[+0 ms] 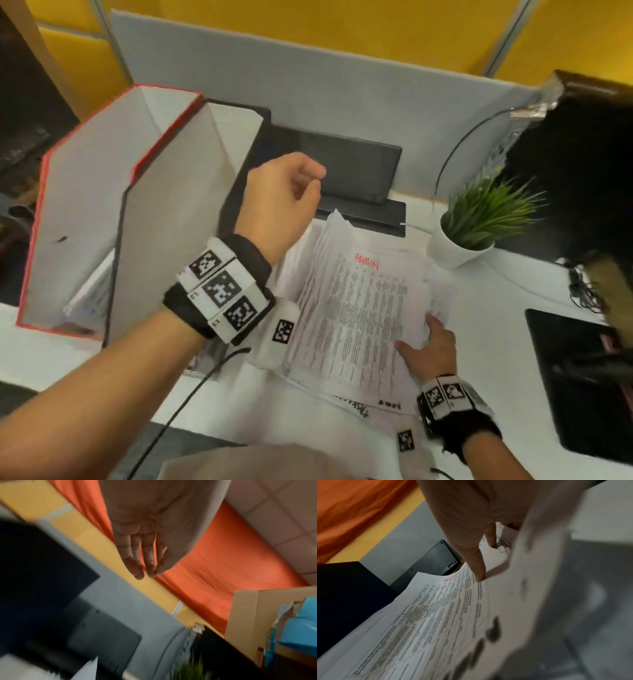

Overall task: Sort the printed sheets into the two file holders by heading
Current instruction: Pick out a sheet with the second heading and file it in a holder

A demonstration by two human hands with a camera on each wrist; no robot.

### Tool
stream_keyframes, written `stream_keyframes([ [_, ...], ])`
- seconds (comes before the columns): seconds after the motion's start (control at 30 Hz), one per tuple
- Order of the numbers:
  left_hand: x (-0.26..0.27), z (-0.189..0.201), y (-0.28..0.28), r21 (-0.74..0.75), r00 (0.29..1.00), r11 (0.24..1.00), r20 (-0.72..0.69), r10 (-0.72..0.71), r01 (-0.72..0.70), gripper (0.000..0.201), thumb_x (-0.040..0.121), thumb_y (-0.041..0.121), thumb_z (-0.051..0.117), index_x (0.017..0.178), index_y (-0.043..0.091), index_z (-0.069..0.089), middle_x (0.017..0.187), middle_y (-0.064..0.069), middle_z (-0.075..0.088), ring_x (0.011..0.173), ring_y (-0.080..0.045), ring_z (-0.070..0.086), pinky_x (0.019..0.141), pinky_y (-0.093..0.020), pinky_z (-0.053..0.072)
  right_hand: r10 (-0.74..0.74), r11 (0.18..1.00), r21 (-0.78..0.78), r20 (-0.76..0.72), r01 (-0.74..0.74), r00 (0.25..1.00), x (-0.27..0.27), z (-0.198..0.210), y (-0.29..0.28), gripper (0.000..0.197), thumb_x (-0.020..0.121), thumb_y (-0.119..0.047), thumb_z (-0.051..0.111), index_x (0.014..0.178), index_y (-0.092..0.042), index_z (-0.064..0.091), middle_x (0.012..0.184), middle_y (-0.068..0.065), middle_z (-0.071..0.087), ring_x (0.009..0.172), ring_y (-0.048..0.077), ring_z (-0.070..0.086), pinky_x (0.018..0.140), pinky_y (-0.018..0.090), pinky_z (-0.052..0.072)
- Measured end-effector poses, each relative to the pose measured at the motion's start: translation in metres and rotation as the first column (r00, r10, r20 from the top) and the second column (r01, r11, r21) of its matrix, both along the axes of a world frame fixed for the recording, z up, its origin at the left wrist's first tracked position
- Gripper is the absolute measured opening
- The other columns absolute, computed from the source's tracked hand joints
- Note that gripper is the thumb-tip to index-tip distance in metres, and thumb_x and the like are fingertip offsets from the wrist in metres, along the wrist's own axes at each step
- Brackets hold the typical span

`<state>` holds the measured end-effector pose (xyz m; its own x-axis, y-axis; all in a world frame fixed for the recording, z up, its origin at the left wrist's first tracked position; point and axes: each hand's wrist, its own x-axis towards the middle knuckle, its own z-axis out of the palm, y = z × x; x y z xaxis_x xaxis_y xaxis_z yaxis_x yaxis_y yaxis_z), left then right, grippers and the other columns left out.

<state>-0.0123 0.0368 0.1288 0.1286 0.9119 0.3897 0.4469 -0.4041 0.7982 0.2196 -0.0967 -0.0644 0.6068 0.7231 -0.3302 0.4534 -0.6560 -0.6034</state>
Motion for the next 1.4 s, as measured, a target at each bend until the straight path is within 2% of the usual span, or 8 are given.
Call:
stream_keyframes([
  [0.23, 0.042, -0.125, -0.004, -0.56, 0.844, 0.815, -0.502, -0.188, -0.152, 0.026, 0.09, 0.033, 0.058, 0.085, 0.007, 0.059, 0.082, -0.007, 0.064, 0.072, -0.021, 0.06, 0.066, -0.03, 0.049, 0.06, 0.997, -0.048, 0.043, -0.058, 0.997, 0.0, 0.001, -0.003, 0.085, 0.072, -0.032, 0.077, 0.143, -0.024, 0.032, 0.134, 0.013, 0.037, 0.126, 0.032, 0.04, 0.105, 0.041, 0.038],
  [0.4, 0.036, -0.15, 0.0, -0.572, 0.83, 0.786, -0.54, -0.143, -0.236, 0.037, 0.076, 0.038, 0.074, 0.069, 0.011, 0.05, 0.065, -0.001, 0.055, 0.055, -0.013, 0.052, 0.045, -0.024, 0.038, 0.113, 0.99, -0.109, 0.243, -0.089, 0.963, -0.005, 0.005, -0.008, 0.09, 0.068, -0.043, 0.078, 0.143, -0.031, 0.029, 0.143, 0.012, 0.022, 0.132, 0.031, 0.023, 0.111, 0.043, 0.023],
  [0.63, 0.033, -0.152, 0.0, -0.531, 0.856, 0.832, -0.494, -0.152, -0.159, 0.033, 0.087, 0.014, 0.062, 0.058, 0.006, 0.05, 0.064, -0.009, 0.053, 0.065, -0.025, 0.054, 0.067, -0.031, 0.05, 0.229, 0.962, 0.025, 0.465, -0.271, 0.855, -0.007, 0.014, -0.009, 0.086, 0.06, -0.034, 0.084, 0.135, -0.033, 0.041, 0.137, 0.007, 0.024, 0.122, 0.025, 0.022, 0.103, 0.036, 0.018],
  [0.77, 0.027, -0.153, -0.013, -0.332, 0.881, 0.941, -0.46, -0.109, -0.057, 0.021, 0.09, 0.012, 0.058, 0.072, 0.002, 0.064, 0.084, -0.011, 0.057, 0.072, -0.021, 0.055, 0.068, -0.03, 0.048, 0.343, 0.925, 0.103, 0.192, -0.367, 0.919, 0.0, 0.014, -0.004, 0.083, 0.064, -0.015, 0.083, 0.135, -0.027, 0.042, 0.124, 0.002, 0.035, 0.114, 0.018, 0.039, 0.104, 0.032, 0.035],
  [0.9, 0.027, -0.15, -0.026, -0.142, 0.965, 0.979, -0.194, -0.175, 0.149, 0.022, 0.088, -0.001, 0.055, 0.1, 0.01, 0.069, 0.094, 0.002, 0.059, 0.082, -0.012, 0.056, 0.076, -0.018, 0.048, 0.209, 0.971, 0.157, -0.2, -0.179, 0.957, 0.006, 0.017, -0.001, 0.087, 0.069, -0.004, 0.079, 0.138, -0.024, 0.03, 0.104, -0.001, 0.048, 0.081, 0.007, 0.049, 0.071, 0.017, 0.045],
  [1.1, 0.028, -0.146, -0.031, -0.49, 0.972, 0.856, 0.23, -0.053, 0.163, 0.03, 0.09, -0.009, 0.043, 0.077, 0.015, 0.058, 0.096, -0.013, 0.064, 0.086, -0.032, 0.061, 0.075, -0.046, 0.052, -0.059, 0.965, 0.202, -0.449, 0.165, 0.892, 0.016, 0.018, 0.002, 0.086, 0.067, -0.007, 0.081, 0.134, -0.028, 0.031, 0.095, -0.003, 0.052, 0.078, 0.008, 0.056, 0.07, 0.025, 0.049],
  [1.2, 0.03, -0.141, -0.026, -0.56, 0.936, 0.795, 0.35, -0.029, 0.234, 0.031, 0.086, -0.012, 0.045, 0.069, 0.011, 0.057, 0.089, -0.012, 0.065, 0.09, -0.027, 0.061, 0.077, -0.035, 0.052, 0.023, 0.956, 0.276, -0.418, 0.102, 0.908, 0.017, 0.016, -0.001, 0.053, 0.068, -0.003, 0.079, 0.113, -0.016, 0.055, 0.097, -0.002, 0.058, 0.084, 0.011, 0.058, 0.07, 0.02, 0.049],
  [1.4, 0.035, -0.146, 0.008, -0.748, 0.992, 0.663, 0.061, 0.109, -0.027, 0.033, 0.085, 0.017, 0.044, 0.087, -0.009, 0.065, 0.094, -0.023, 0.065, 0.091, -0.038, 0.059, 0.083, -0.044, 0.05, 0.019, 0.913, 0.379, -0.411, 0.151, 0.911, 0.012, 0.014, -0.007, 0.024, 0.074, 0.017, 0.059, 0.066, -0.005, 0.06, 0.066, 0.006, 0.056, 0.061, 0.013, 0.05, 0.05, 0.008, 0.042],
])
